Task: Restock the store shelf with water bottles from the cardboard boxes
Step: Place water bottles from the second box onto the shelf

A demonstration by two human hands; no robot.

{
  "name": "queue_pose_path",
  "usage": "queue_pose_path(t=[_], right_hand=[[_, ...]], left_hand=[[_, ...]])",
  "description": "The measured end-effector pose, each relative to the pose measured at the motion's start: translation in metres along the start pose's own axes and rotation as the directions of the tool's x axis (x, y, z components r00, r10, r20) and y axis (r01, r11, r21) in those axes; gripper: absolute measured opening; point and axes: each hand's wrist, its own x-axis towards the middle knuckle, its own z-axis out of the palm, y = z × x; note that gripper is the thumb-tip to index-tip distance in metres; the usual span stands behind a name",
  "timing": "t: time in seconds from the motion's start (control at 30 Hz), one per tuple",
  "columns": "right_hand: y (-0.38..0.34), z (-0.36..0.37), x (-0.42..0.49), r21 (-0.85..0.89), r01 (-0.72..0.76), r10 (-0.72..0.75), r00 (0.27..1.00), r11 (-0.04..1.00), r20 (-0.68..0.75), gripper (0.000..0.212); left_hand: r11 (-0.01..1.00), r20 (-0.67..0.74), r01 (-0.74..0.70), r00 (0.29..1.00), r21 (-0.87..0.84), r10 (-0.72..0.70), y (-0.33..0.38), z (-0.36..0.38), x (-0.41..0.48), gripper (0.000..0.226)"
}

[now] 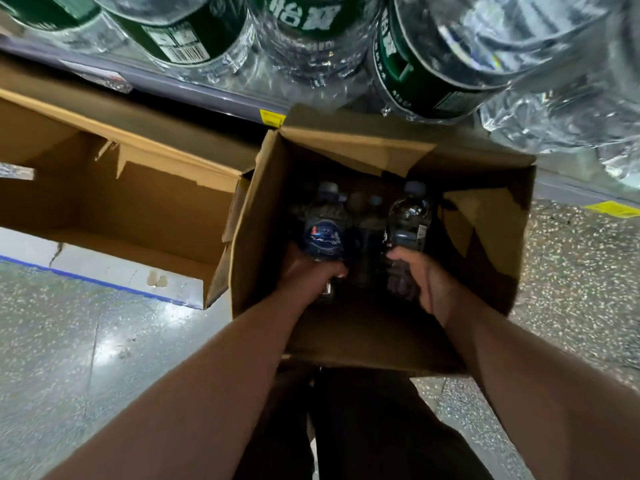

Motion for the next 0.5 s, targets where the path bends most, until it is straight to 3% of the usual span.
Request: queue_pose_path(t=[0.2,0.37,0.5], right_hand=[[0.001,-0.023,-0.09,0.079,0.128,-0.135,0.986,0.989,0.097,0.041],[0.001,-0.017,-0.164,0.261,0.129,-0.19,0.956,0.957,0.225,0.008],[0.0,-0.018,-0.211,0.296,0.233,-0.329,0.884,0.926,0.332,0.033]], left_hand=[[0.999,-0.025,0.044,0.999,0.021,-0.043,0.022,-0.033,-0.064,0.096],[1.0,0.028,0.004,1.0,0.019,-0.005,0.037,-0.049,-0.131,0.087],[0.997,-0.002,-0.041,0.999,-0.071,0.041,0.046,-0.055,-0.184,0.102]])
